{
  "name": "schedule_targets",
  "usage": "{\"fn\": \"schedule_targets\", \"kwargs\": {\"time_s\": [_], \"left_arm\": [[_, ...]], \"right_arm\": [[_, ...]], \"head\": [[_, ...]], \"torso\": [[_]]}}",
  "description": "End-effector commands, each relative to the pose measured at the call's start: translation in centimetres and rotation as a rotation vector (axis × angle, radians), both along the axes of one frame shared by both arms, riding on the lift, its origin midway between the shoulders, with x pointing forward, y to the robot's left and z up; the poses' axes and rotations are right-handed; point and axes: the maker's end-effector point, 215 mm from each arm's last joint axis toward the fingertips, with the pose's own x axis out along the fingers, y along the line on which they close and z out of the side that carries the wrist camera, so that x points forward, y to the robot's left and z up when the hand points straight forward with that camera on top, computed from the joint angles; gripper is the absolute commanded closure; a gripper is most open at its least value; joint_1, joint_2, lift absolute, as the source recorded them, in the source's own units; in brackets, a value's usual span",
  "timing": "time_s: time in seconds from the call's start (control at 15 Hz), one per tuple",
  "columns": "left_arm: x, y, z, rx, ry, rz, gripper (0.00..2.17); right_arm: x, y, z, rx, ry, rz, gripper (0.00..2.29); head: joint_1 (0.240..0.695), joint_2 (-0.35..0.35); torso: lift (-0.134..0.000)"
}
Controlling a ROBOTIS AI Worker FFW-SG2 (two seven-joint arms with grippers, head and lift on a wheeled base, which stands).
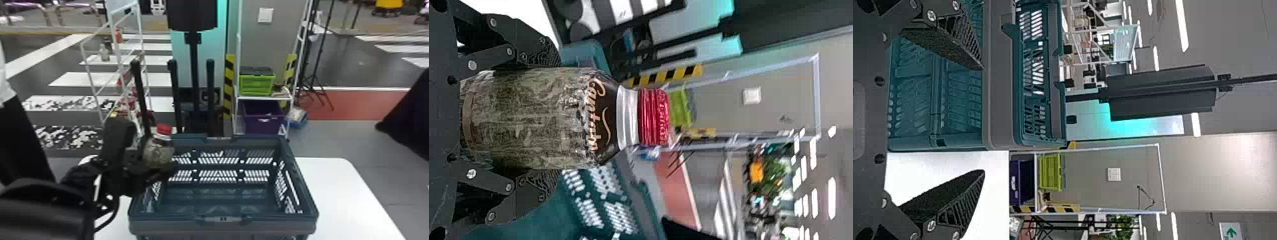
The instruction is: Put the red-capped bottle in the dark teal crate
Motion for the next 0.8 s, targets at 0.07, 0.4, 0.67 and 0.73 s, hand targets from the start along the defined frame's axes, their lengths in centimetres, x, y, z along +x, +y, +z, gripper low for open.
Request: {"fn": "schedule_targets", "kwargs": {"time_s": [0.07, 0.4, 0.67, 0.73], "left_arm": [[2.4, -4.2, -2.5, 0.060, 0.097, -0.109, 2.13], [4.3, -9.8, -6.8, 0.170, 0.288, -0.334, 2.13], [4.5, -11.8, -11.3, 0.285, 0.377, -0.437, 2.13], [4.4, -12.5, -12.4, 0.312, 0.381, -0.469, 2.13]], "right_arm": [[-0.1, -0.4, 0.0, -0.007, 0.002, -0.006, 0.15], [-0.3, -0.6, -0.4, -0.001, 0.008, -0.015, 0.15], [-0.4, -0.8, -0.4, 0.003, -0.002, -0.019, 0.15], [-0.4, -0.8, -0.2, 0.004, -0.006, -0.019, 0.15]], "head": [[0.499, 0.000], [0.499, 0.000], [0.499, 0.000], [0.499, 0.000]], "torso": [[0.000], [0.000], [0.000], [0.000]]}}
